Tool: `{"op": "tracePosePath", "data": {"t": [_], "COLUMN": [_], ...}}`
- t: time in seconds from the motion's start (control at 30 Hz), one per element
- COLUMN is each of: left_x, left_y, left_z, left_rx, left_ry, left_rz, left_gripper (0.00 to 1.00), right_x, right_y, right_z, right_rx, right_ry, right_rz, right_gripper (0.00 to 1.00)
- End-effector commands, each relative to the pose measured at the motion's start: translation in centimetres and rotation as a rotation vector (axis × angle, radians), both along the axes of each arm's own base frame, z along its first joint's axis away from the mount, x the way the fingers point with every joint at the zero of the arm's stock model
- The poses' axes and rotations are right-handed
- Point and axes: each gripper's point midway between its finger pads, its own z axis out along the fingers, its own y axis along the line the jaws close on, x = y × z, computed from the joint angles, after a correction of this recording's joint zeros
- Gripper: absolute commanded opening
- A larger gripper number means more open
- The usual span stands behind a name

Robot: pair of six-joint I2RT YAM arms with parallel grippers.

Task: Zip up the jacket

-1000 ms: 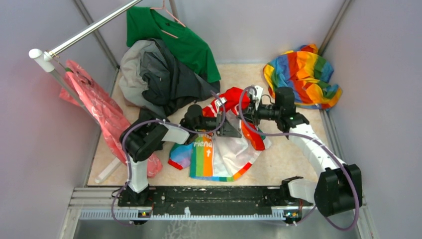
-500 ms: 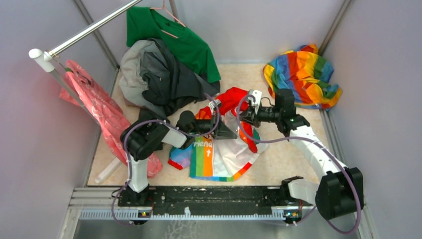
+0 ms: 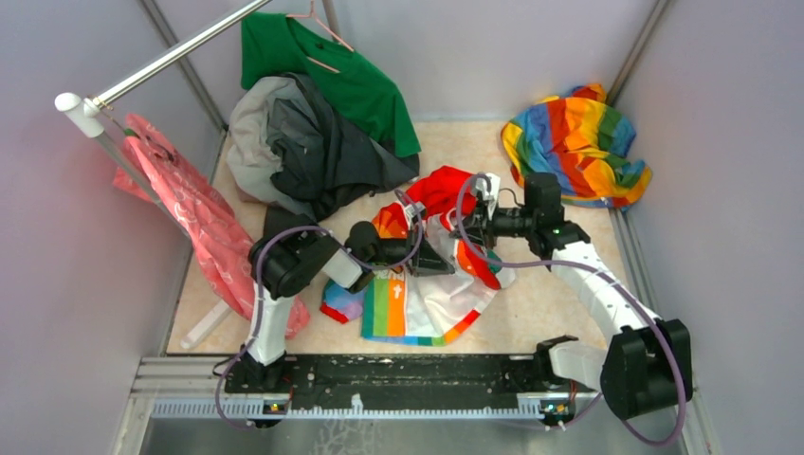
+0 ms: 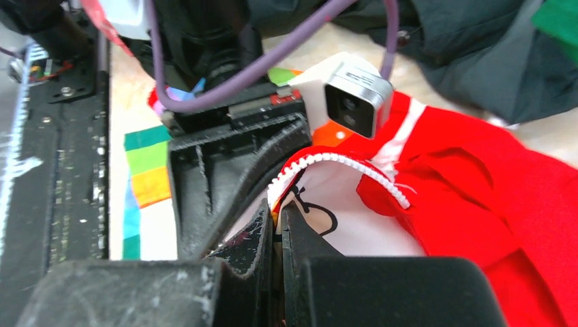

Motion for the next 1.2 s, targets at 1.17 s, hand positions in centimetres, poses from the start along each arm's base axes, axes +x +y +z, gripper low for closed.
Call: {"op": "tracePosePath", "data": {"t": [1.17], "left_x": [1.9], "left_y": [-2.7], "left_z": [1.9], "left_rx": [-0.053], "left_ry": [-0.063], "left_rz": [0.096], "left_gripper": [0.0], "right_x": [-0.1], "right_y": [2.3], "right_z": [-0.2], "right_rx": [0.092], "right_ry": [0.039], "right_rz": [0.061], "right_gripper": [0.0]}}
